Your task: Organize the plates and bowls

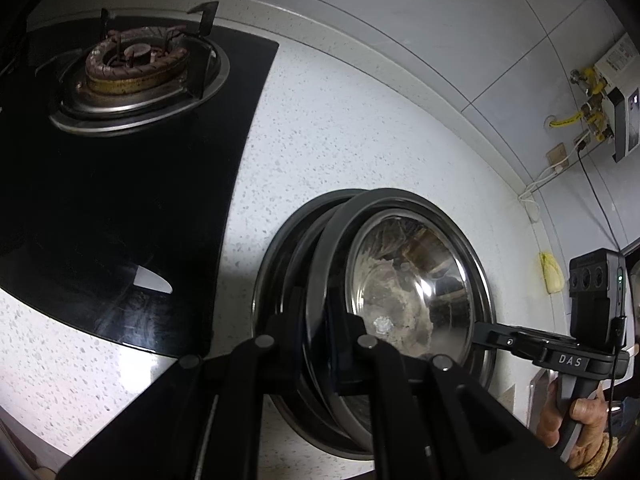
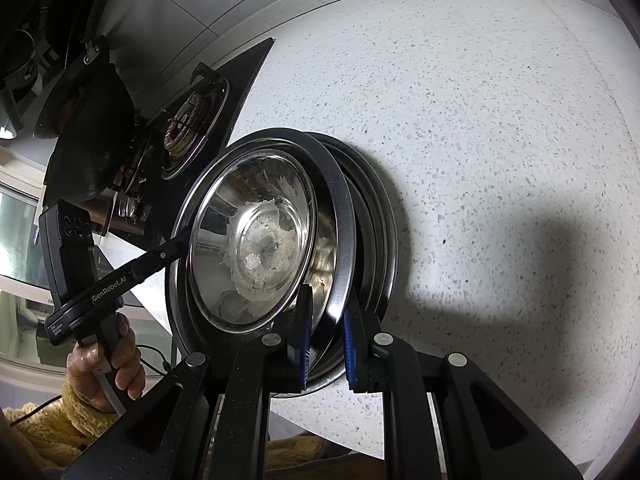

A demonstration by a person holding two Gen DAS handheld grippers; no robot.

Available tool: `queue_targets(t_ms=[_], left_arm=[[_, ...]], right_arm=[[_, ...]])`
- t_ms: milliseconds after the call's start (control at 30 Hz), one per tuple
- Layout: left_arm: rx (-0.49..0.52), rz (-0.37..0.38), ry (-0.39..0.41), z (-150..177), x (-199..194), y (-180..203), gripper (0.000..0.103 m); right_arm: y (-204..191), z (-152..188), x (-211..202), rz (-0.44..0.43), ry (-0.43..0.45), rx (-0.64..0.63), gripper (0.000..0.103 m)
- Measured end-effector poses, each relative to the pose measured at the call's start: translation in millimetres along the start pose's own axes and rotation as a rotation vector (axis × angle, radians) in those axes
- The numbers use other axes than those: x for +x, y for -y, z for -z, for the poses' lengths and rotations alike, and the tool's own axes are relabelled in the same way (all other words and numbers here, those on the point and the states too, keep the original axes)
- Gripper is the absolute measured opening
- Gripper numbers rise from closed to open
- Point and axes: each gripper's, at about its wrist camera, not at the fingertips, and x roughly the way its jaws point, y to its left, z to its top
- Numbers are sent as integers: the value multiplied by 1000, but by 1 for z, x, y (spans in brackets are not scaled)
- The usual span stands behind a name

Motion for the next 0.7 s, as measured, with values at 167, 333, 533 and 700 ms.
queue_targets(t_ms=[167,333,533,700], left_arm=[[6,-8,24,-3,-8,-1,22],[15,-31,64,-7,-22,-2,42],[51,-56,123,-15,-50,10,45],[53,-55,176,-17,-78,23,45]], right_arm=[[1,6,-6,-1,30,21,13],[-3,12,-25,23,97,36,18],[-23,13,-55,92,197,27,31],[-41,11,-76,181,260,-5,31]])
